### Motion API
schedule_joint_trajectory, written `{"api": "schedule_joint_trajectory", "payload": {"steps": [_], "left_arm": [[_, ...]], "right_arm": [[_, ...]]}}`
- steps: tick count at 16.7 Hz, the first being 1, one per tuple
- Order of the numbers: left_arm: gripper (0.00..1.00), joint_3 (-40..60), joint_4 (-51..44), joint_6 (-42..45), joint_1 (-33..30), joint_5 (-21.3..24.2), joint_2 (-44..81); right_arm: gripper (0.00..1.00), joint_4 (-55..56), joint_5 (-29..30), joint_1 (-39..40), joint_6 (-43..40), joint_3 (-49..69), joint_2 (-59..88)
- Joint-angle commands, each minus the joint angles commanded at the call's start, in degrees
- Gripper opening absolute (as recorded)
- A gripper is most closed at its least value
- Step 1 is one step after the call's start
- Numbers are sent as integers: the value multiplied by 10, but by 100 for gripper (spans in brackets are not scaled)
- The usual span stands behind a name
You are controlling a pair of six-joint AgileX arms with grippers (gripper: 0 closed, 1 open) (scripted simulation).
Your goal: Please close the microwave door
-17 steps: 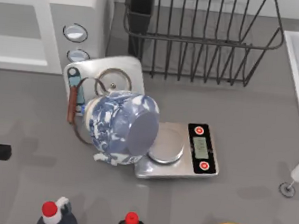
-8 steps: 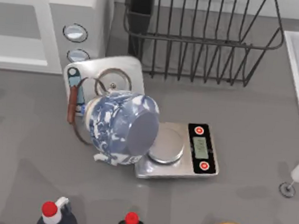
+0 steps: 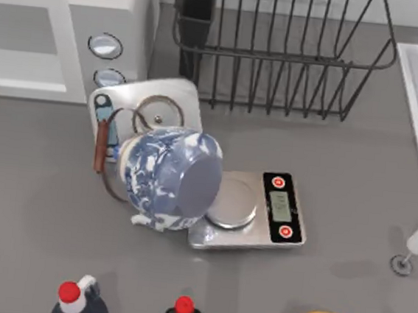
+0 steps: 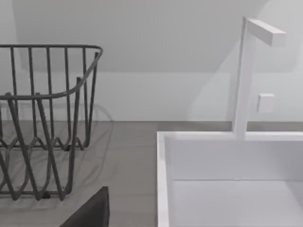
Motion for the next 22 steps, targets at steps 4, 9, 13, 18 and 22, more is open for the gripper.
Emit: {"api": "schedule_joint_trajectory", "payload": {"steps": [4, 9, 13, 18, 22], "left_arm": [[0, 81, -61, 37, 52, 65, 88], [0, 93, -70, 41, 56, 75, 99], [0, 75, -48, 41, 54, 73, 104], [0, -2, 66, 43, 56, 75, 140], [0, -55, 143, 44, 58, 76, 165]], "right_arm": [[100, 0, 0, 0, 0, 0, 0], [100, 0, 0, 0, 0, 0, 0], [100, 0, 0, 0, 0, 0, 0], [100, 0, 0, 0, 0, 0, 0], [100, 0, 0, 0, 0, 0, 0]]}}
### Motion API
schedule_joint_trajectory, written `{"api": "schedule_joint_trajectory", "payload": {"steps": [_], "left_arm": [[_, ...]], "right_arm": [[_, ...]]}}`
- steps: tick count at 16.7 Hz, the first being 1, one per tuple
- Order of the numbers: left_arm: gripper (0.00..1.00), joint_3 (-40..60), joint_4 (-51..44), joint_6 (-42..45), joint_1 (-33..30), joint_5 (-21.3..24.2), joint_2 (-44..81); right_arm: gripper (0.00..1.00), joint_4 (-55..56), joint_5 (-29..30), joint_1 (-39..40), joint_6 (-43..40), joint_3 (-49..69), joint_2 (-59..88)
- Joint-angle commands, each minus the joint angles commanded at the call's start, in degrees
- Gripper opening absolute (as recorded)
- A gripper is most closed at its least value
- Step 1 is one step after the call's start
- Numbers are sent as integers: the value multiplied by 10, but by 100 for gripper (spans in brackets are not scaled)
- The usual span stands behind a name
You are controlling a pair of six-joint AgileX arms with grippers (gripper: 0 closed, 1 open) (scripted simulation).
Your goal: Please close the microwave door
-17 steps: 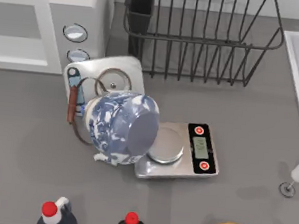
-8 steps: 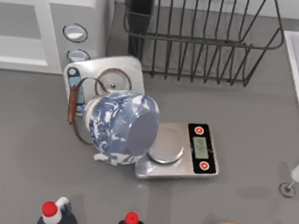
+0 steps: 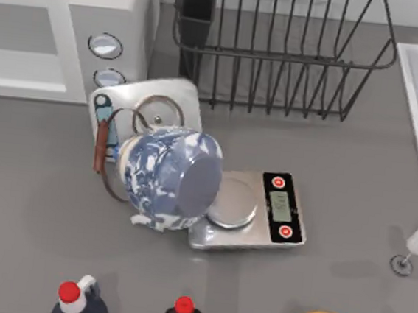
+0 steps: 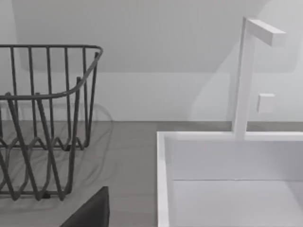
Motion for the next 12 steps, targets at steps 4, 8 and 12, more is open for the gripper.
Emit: {"api": "schedule_joint_trajectory", "payload": {"steps": [4, 8, 12], "left_arm": [[0, -4, 6, 0, 0, 0, 2], [0, -26, 18, -14, -15, -6, -21], [0, -134, 63, -61, -58, -27, -101]], "right_arm": [[100, 0, 0, 0, 0, 0, 0], [100, 0, 0, 0, 0, 0, 0], [100, 0, 0, 0, 0, 0, 0]]}}
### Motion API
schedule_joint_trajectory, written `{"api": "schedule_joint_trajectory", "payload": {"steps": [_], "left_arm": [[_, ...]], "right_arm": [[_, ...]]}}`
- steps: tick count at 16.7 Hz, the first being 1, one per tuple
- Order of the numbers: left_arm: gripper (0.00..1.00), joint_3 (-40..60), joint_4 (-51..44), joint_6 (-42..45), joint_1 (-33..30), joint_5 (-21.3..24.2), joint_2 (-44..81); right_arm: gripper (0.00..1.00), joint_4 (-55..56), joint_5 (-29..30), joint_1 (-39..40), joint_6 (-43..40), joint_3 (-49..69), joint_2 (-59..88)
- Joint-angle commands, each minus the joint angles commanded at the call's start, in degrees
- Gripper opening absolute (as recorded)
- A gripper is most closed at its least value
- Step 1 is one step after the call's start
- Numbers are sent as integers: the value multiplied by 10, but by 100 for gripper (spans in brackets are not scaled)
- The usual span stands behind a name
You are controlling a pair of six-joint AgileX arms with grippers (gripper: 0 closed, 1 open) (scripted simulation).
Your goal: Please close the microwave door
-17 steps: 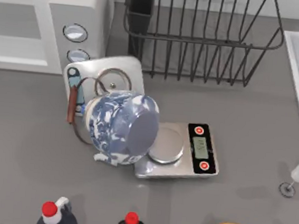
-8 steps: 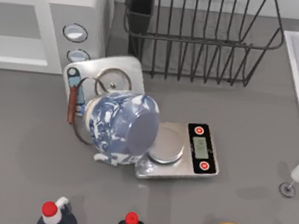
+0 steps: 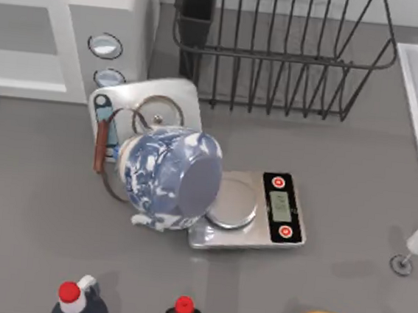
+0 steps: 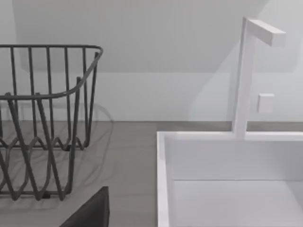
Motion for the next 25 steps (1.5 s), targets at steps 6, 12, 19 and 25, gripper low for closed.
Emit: {"api": "schedule_joint_trajectory", "payload": {"steps": [6, 12, 19, 25], "left_arm": [[0, -91, 48, -48, -43, -21, -77], [0, -114, 55, -70, -62, -34, -98], [0, -247, 105, -207, -209, -118, -250], [0, -252, 106, -218, -219, -124, -255]], "right_arm": [[100, 0, 0, 0, 0, 0, 0], [100, 0, 0, 0, 0, 0, 0], [100, 0, 0, 0, 0, 0, 0], [100, 0, 0, 0, 0, 0, 0]]}}
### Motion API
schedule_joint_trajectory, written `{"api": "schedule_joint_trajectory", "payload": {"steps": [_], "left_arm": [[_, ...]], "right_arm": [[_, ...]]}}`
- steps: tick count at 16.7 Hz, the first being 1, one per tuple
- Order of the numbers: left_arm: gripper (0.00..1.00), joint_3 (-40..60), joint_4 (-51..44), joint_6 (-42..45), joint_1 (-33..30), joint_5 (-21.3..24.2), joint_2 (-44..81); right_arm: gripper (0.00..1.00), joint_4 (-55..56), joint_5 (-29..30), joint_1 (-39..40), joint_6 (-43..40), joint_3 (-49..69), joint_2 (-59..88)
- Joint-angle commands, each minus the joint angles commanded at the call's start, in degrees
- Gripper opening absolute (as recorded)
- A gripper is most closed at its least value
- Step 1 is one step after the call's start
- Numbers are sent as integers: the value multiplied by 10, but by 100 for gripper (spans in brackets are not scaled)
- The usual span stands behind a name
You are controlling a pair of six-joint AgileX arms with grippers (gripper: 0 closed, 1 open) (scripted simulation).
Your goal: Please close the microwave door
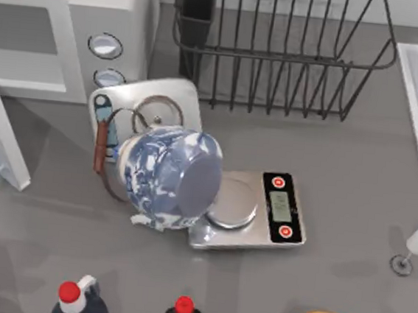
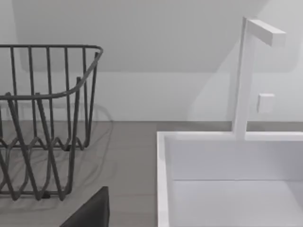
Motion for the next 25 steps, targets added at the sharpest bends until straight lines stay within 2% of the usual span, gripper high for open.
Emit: {"api": "schedule_joint_trajectory", "payload": {"steps": [3, 10, 12, 19, 25], "left_arm": [[0, -12, 2, -38, -50, -34, -18], [0, -58, 10, -179, -237, -158, -93], [0, -68, 12, -208, -272, -183, -109], [0, -64, 16, -218, -283, -191, -104], [0, 21, 72, -224, -294, -197, 43]], "right_arm": [[100, 0, 0, 0, 0, 0, 0], [100, 0, 0, 0, 0, 0, 0], [100, 0, 0, 0, 0, 0, 0], [100, 0, 0, 0, 0, 0, 0], [100, 0, 0, 0, 0, 0, 0]]}}
